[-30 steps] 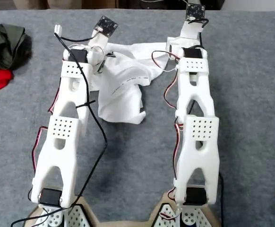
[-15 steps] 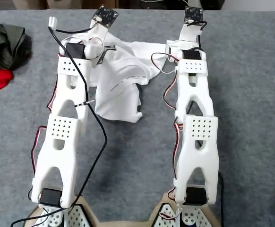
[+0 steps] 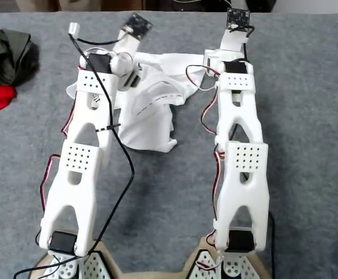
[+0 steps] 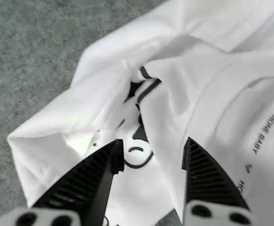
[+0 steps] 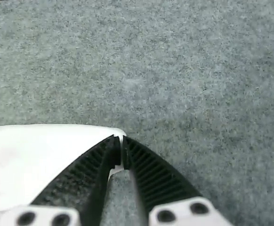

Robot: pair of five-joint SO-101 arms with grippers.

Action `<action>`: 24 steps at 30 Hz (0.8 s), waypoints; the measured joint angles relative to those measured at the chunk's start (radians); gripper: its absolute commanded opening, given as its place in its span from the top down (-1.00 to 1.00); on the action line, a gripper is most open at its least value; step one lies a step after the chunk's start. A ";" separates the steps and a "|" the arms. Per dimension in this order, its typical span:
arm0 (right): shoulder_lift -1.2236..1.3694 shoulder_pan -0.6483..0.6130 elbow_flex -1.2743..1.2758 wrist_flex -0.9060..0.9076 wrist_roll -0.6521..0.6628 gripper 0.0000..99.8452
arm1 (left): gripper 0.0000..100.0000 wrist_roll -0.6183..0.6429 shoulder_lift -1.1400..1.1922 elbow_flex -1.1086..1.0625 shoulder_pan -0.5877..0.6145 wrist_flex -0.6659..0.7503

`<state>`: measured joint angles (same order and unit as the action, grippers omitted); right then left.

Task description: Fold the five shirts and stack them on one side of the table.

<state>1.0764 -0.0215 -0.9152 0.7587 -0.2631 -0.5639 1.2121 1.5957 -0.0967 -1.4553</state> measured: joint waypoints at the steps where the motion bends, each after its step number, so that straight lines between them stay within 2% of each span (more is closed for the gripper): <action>1: 0.000 0.000 0.000 0.000 0.000 0.99 | 0.57 0.020 0.000 0.000 0.008 0.032; 5: 0.000 0.000 0.000 0.000 0.000 0.99 | 0.67 0.084 0.000 -0.052 0.040 0.218; 7: 0.000 0.000 0.000 0.000 0.000 0.99 | 0.73 0.089 0.011 -0.089 0.058 0.328; 9: 0.000 0.000 0.000 0.000 0.000 0.99 | 0.77 0.075 0.028 -0.123 0.066 0.381; 20: 0.000 0.000 0.000 0.000 0.018 0.99 | 0.78 0.034 0.060 -0.141 0.074 0.404; 24: 0.000 0.000 0.000 0.000 0.018 0.99 | 0.97 0.034 0.060 -0.141 0.086 0.404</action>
<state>1.0764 -0.0215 -0.9152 0.7587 -0.2447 -0.5301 1.2720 1.4546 -0.0107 -1.0518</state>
